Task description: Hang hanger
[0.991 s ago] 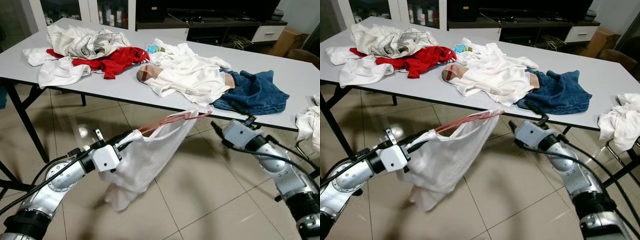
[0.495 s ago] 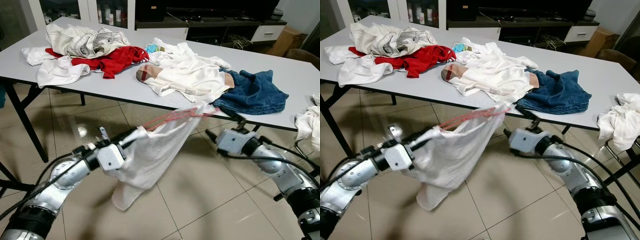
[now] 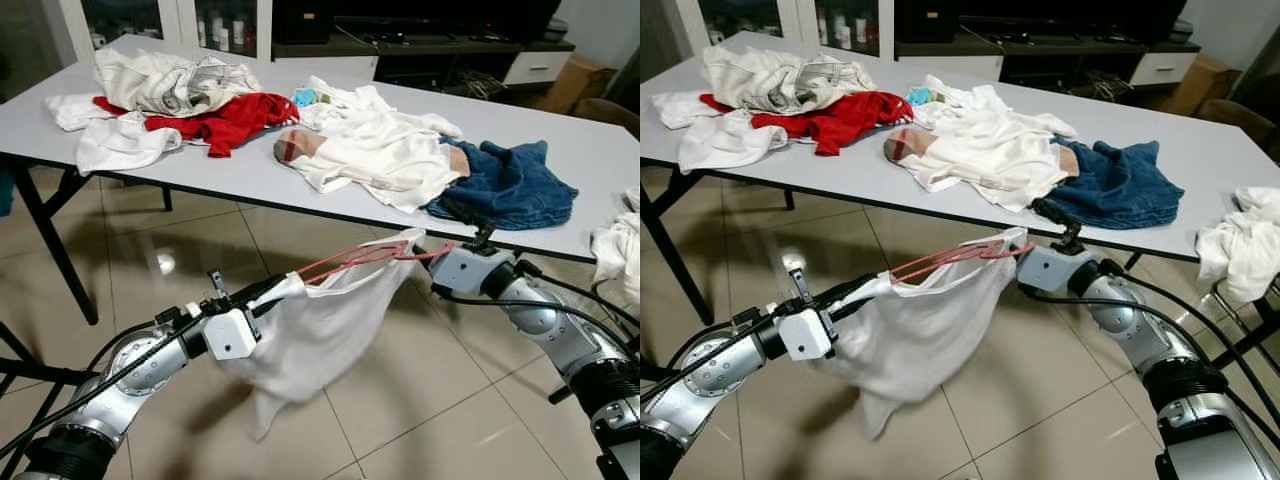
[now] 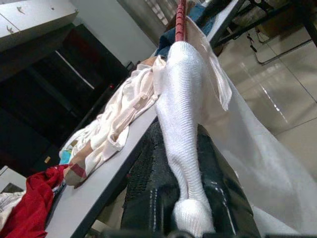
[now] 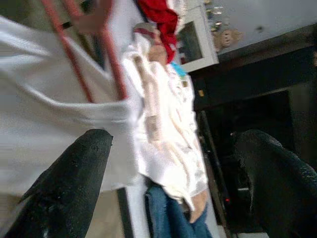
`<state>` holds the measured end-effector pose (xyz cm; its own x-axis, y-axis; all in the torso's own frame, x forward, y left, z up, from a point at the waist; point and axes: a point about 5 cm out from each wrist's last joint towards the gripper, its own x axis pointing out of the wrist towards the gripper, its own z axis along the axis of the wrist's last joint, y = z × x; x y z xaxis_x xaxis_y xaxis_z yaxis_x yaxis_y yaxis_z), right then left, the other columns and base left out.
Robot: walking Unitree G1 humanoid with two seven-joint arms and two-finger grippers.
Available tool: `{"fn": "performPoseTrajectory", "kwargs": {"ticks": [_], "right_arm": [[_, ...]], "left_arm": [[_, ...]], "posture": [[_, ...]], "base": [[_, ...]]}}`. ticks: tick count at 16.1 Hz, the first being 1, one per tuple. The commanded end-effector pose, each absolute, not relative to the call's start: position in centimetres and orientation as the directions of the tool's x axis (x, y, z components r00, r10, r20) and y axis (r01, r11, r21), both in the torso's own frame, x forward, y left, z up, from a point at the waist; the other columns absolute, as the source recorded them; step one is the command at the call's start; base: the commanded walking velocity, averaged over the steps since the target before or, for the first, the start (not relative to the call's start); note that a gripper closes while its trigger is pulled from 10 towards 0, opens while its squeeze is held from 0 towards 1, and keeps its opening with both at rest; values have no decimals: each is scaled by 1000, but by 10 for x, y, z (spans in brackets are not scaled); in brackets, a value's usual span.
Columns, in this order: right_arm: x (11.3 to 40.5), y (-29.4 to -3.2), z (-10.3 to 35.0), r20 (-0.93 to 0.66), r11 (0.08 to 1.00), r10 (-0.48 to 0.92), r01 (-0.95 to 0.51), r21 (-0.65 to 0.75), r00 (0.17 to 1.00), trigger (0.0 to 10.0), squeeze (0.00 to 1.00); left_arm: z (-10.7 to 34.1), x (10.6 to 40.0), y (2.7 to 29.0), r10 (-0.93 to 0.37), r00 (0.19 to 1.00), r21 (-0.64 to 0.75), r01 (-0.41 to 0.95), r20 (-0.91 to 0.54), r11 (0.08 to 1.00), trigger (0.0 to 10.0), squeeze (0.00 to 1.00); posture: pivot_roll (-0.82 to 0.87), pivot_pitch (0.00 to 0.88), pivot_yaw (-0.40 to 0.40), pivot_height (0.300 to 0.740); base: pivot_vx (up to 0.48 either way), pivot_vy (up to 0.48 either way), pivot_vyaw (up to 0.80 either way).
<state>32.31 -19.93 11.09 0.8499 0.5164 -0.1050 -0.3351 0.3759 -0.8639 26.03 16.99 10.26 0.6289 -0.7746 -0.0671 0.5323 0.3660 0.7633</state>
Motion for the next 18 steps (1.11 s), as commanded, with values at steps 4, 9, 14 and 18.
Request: {"fn": "performPoseTrajectory", "kwargs": {"ticks": [4,9,14,18], "right_arm": [[321,-198,106,-126,412,526,-382,-827,841,10000,0],[311,-202,112,39,616,466,-293,-731,884,10000,0],[309,-206,141,238,730,376,-128,-671,895,10000,906],[307,-222,145,325,918,82,55,-392,942,10000,0]], "left_arm": [[118,270,163,-774,633,766,487,21,419,10000,0],[107,267,157,-701,708,619,515,82,593,10000,0],[103,267,143,-693,713,549,539,107,639,10000,0],[109,277,143,-529,823,300,462,207,835,10000,0]], "posture": [[49,0,-105,740],[31,0,-97,740],[14,0,-96,740],[10,0,-92,740]], "base": [[0,0,0],[0,0,0],[0,0,0],[0,0,0]]}}
